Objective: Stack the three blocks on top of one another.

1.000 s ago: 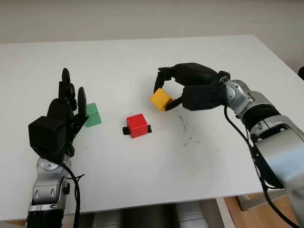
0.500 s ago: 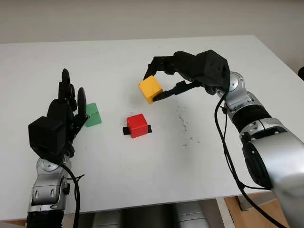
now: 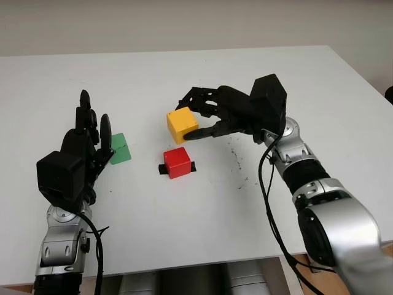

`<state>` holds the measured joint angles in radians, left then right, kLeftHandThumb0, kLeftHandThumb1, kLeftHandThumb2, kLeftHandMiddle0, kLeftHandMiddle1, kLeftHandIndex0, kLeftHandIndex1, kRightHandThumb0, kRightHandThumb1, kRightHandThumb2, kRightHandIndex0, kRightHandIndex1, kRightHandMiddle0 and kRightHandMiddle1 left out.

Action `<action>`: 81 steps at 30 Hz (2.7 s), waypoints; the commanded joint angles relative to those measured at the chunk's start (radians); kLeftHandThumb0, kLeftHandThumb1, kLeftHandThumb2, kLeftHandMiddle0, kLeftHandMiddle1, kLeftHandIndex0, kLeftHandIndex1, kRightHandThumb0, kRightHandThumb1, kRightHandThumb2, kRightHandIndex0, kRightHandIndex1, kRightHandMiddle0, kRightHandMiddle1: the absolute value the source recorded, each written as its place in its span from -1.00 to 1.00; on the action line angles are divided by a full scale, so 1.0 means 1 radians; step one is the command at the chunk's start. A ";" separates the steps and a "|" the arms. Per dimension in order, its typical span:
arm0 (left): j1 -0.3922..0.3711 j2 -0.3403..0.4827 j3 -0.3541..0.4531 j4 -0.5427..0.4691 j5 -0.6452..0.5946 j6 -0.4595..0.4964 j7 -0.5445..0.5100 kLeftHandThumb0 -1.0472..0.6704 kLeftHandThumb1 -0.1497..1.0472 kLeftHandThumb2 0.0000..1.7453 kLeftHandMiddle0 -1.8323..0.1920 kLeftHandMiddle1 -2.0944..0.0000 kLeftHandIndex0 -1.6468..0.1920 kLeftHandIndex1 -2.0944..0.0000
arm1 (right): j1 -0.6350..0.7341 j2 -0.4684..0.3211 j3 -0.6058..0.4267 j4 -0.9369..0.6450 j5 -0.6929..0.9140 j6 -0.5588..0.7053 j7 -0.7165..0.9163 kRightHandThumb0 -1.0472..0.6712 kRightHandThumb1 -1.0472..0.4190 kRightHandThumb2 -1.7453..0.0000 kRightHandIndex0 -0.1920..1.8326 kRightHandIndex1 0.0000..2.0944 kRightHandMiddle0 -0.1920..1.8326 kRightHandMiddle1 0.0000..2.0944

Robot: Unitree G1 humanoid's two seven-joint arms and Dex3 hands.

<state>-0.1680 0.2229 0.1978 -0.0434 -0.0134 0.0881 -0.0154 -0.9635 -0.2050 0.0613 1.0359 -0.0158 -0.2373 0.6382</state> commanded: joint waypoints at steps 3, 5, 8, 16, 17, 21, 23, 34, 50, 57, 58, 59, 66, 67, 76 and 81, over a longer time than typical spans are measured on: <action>0.009 -0.001 0.001 -0.028 0.000 -0.001 0.002 -0.63 1.00 -0.18 0.96 0.95 0.98 0.95 | 0.016 0.012 -0.009 -0.036 0.012 0.014 0.000 -0.32 -0.80 0.94 -0.63 -0.96 -0.40 0.48; 0.010 0.001 0.000 -0.029 0.002 -0.002 0.003 -0.63 1.00 -0.18 0.96 0.95 0.98 0.95 | 0.019 0.016 -0.011 -0.040 0.016 0.036 0.001 -0.32 -0.78 0.95 -0.63 -0.95 -0.39 0.48; 0.006 0.001 0.001 -0.025 0.002 -0.003 0.003 -0.63 1.00 -0.18 0.96 0.95 0.98 0.95 | 0.024 0.020 -0.011 -0.049 0.023 0.062 0.005 -0.31 -0.78 0.94 -0.63 -0.96 -0.38 0.48; 0.001 -0.002 0.001 -0.020 0.001 -0.008 0.007 -0.62 1.00 -0.18 0.95 0.95 0.97 0.95 | 0.046 0.019 -0.003 -0.085 0.023 0.071 0.019 -0.32 -0.78 0.94 -0.64 -0.95 -0.37 0.47; 0.001 -0.002 0.001 -0.021 0.001 -0.007 0.008 -0.62 1.00 -0.18 0.95 0.95 0.97 0.95 | 0.046 0.018 -0.003 -0.087 0.022 0.073 0.022 -0.32 -0.78 0.94 -0.64 -0.95 -0.37 0.47; 0.003 0.000 0.000 -0.028 0.000 -0.003 0.005 -0.62 1.00 -0.18 0.96 0.95 0.98 0.95 | 0.047 0.012 0.000 -0.088 0.017 0.071 0.031 -0.32 -0.78 0.94 -0.64 -0.95 -0.37 0.47; 0.004 -0.001 0.000 -0.029 0.001 -0.001 0.007 -0.63 1.00 -0.18 0.96 0.95 0.98 0.95 | 0.047 0.010 0.001 -0.088 0.017 0.073 0.037 -0.32 -0.78 0.94 -0.64 -0.95 -0.37 0.47; 0.005 0.002 -0.001 -0.030 0.003 -0.003 0.004 -0.63 1.00 -0.18 0.95 0.95 0.98 0.95 | 0.052 0.004 0.020 -0.072 -0.015 0.046 0.033 -0.36 -0.77 0.94 -0.64 -0.95 -0.35 0.47; 0.009 -0.002 0.001 -0.034 -0.001 0.004 0.007 -0.64 1.00 -0.19 0.96 0.95 0.97 0.95 | 0.044 0.005 0.044 -0.001 -0.076 -0.033 -0.007 -0.40 -0.77 0.94 -0.62 -0.94 -0.36 0.49; 0.009 -0.003 0.001 -0.032 -0.002 0.004 0.009 -0.64 1.00 -0.19 0.96 0.95 0.98 0.95 | 0.040 0.000 0.055 0.022 -0.100 -0.062 -0.018 -0.38 -0.78 0.94 -0.62 -0.94 -0.37 0.48; 0.007 -0.003 0.002 -0.030 -0.004 0.003 0.007 -0.64 1.00 -0.20 0.96 0.95 0.98 0.95 | 0.040 -0.001 0.055 0.024 -0.103 -0.066 -0.018 -0.38 -0.78 0.94 -0.62 -0.95 -0.37 0.48; 0.008 -0.002 0.003 -0.030 -0.007 0.002 0.005 -0.64 1.00 -0.20 0.96 0.95 0.98 0.95 | 0.041 -0.002 0.057 0.023 -0.107 -0.069 -0.019 -0.37 -0.78 0.94 -0.63 -0.95 -0.38 0.48; 0.008 -0.002 0.002 -0.027 -0.007 -0.006 0.004 -0.63 1.00 -0.19 0.96 0.95 0.98 0.95 | 0.047 -0.008 0.068 0.023 -0.117 -0.091 -0.004 -0.40 -0.80 0.93 -0.66 -0.96 -0.40 0.47; 0.009 -0.002 0.003 -0.028 -0.009 -0.005 0.004 -0.62 1.00 -0.19 0.96 0.95 0.98 0.95 | 0.048 -0.009 0.068 0.024 -0.116 -0.099 -0.002 -0.40 -0.80 0.93 -0.67 -0.96 -0.41 0.47; 0.018 0.000 0.002 -0.042 -0.004 0.007 0.005 -0.63 1.00 -0.19 0.96 0.95 0.98 0.95 | 0.034 -0.019 0.058 0.036 -0.103 -0.113 0.036 -0.49 -0.77 0.94 -0.76 -0.97 -0.71 0.17; 0.026 -0.006 0.006 -0.066 -0.013 0.015 0.007 -0.64 1.00 -0.19 0.95 0.95 0.97 0.94 | 0.031 -0.042 0.055 -0.001 -0.096 -0.117 0.068 -0.67 -0.79 0.94 -0.88 -0.98 -0.81 -0.30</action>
<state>-0.1492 0.2210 0.1990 -0.0796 -0.0223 0.1017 -0.0115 -0.9117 -0.2277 0.1220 1.0645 -0.1205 -0.3491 0.6983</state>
